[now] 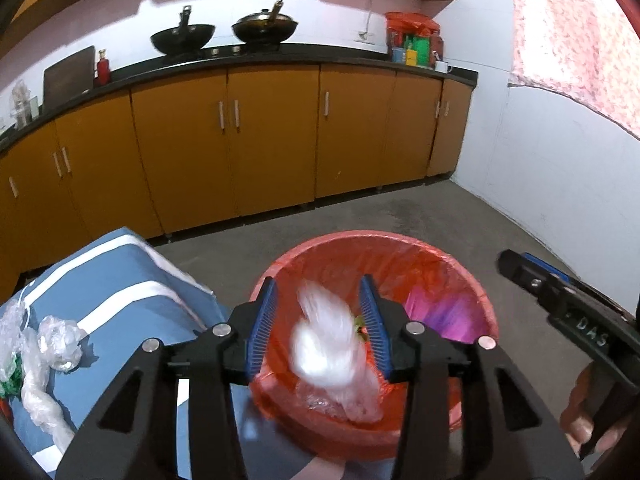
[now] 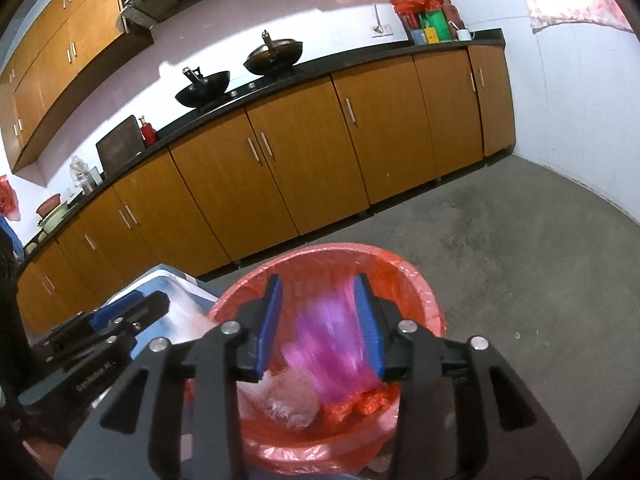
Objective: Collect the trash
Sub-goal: 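Open both tools over the wastebasket to drop the bags, then move both open tools back over the table of bags, then grasp the red bag with the left tool while the right tool grasps a clear bag, then carry the red bag and clear bag over the wastebasket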
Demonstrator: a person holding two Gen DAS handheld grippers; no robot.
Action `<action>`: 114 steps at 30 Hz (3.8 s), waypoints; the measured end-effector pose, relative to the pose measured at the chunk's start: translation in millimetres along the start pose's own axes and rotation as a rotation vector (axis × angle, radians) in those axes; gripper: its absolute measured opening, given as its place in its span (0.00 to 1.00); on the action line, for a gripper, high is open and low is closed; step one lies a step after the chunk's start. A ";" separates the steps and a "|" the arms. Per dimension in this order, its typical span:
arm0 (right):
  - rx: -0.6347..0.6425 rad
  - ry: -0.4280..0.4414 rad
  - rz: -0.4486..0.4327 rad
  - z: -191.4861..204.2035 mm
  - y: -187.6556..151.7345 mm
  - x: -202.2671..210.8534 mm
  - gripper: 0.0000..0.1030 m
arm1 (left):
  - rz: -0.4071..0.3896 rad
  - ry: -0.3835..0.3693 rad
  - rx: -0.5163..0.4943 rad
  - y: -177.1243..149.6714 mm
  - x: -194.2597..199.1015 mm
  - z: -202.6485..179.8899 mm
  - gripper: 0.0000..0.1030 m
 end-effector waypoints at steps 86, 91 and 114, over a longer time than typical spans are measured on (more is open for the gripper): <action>0.436 0.481 0.229 351.6 -116.4 -3.3 0.09 | 0.068 0.475 0.426 -153.6 176.0 366.0 0.60; 0.401 0.452 0.240 339.9 -114.8 -8.2 0.09 | 0.089 0.436 0.423 -155.3 173.4 363.5 0.44; 0.299 0.400 0.104 285.4 -58.3 42.1 0.09 | -0.105 0.364 0.371 -93.0 232.8 286.6 0.36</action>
Point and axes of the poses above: each gripper's, at about its wrist camera, not at the fingertips, and x roughly against the way its jaws point, z to its left, y to its top, the point moved 5 cm from there along -x, roughly the way its jaws point, and after that the axes turned 5 degrees about x, right-handed, at the moved point
